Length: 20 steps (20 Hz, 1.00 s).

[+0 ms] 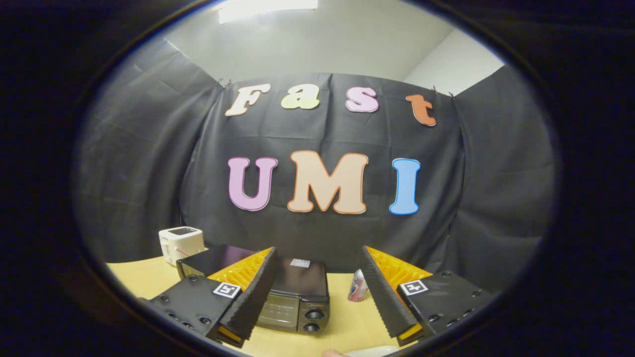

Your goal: Open the toaster oven, put the food inside, and close the toaster oven door.

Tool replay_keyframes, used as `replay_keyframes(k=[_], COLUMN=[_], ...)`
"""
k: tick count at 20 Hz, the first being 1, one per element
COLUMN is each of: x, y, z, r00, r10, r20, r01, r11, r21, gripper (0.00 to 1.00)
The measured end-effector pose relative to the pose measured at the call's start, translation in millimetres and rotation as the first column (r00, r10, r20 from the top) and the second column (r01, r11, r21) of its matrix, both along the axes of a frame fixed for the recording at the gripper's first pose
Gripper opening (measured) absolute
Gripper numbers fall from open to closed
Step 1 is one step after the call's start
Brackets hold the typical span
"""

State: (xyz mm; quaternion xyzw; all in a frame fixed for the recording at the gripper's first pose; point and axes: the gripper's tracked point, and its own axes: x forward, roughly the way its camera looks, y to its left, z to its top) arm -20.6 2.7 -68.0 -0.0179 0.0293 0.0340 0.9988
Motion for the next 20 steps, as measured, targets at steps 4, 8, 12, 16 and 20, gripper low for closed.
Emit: replay_keyframes(k=[4,8,12,16,20], x=[0,2,3,4,5], y=[-20,-43,-58,-70,-98], z=[39,51,44,42,42], r00=[0.999,1.0,1.0,0.998,0.997], r10=[0.032,0.018,0.027,0.051,0.05], r20=[0.0,0.008,0.011,0.022,0.052], r01=[-0.032,-0.019,-0.028,-0.052,-0.051], r11=[0.996,0.995,0.996,0.997,0.999], r21=[0.085,0.096,0.08,0.065,0.018], gripper=[1.0,1.0,1.0,1.0,1.0])
